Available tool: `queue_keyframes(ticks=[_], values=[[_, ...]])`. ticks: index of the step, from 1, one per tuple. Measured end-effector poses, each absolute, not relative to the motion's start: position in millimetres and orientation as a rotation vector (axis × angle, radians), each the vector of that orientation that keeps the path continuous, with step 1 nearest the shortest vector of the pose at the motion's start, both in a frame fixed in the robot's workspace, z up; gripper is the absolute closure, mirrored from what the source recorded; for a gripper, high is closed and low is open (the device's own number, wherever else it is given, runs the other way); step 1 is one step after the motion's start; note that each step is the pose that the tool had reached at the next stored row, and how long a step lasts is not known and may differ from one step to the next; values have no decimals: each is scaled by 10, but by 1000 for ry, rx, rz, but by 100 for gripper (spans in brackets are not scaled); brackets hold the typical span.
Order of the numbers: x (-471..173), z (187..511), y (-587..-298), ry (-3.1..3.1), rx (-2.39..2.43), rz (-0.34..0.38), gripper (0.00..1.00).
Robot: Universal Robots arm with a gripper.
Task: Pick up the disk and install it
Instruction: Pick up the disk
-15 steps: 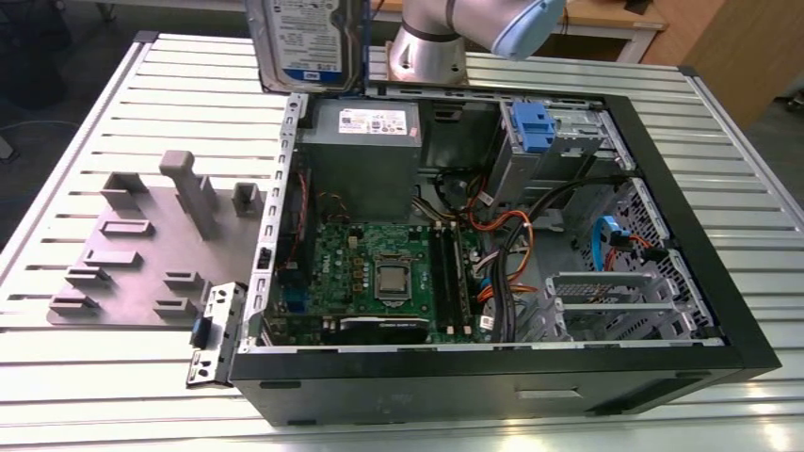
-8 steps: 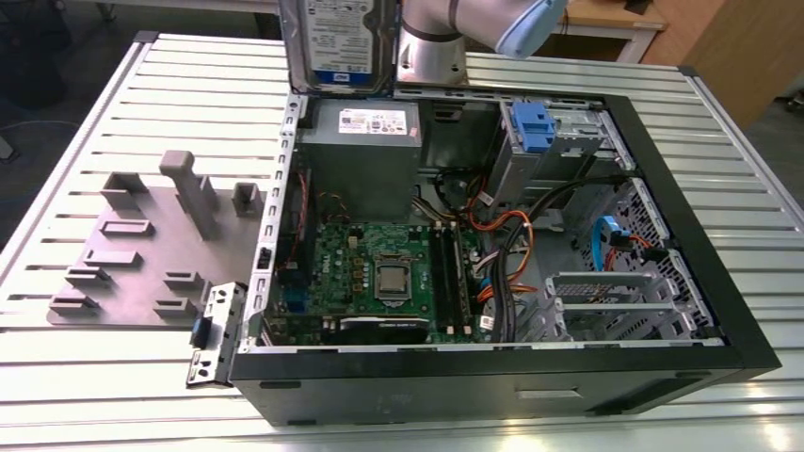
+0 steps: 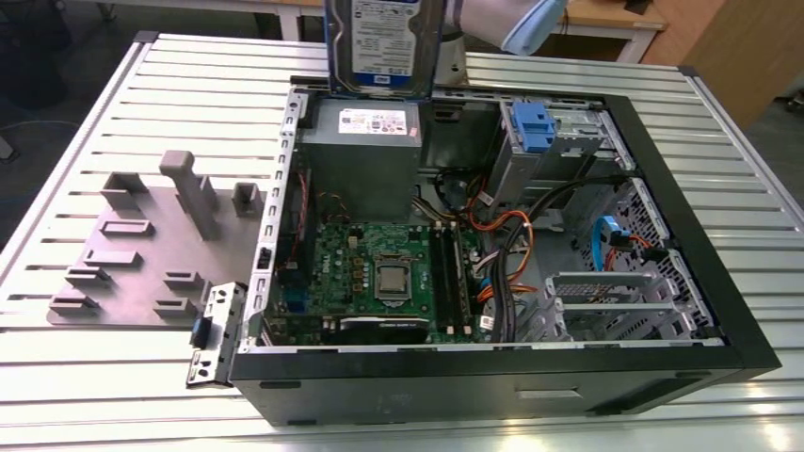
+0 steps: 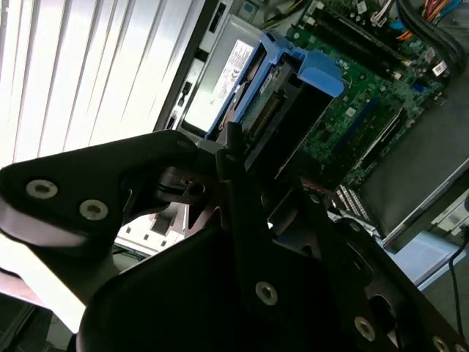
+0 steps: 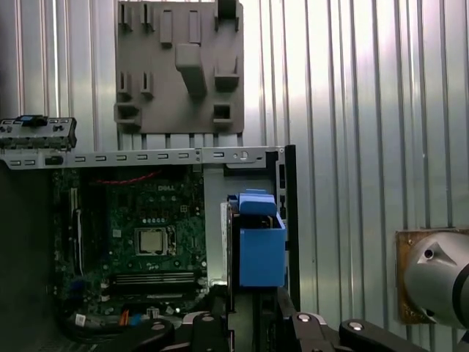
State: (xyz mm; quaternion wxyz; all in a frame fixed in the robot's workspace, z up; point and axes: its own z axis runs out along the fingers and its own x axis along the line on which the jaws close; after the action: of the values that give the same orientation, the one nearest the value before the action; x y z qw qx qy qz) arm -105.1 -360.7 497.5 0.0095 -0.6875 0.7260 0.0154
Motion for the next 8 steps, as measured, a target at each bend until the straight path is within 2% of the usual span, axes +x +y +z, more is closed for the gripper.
queue_keyframes(ticks=[8], values=[[-687, 4971, -3607, 2267, -2147, 48, 65]])
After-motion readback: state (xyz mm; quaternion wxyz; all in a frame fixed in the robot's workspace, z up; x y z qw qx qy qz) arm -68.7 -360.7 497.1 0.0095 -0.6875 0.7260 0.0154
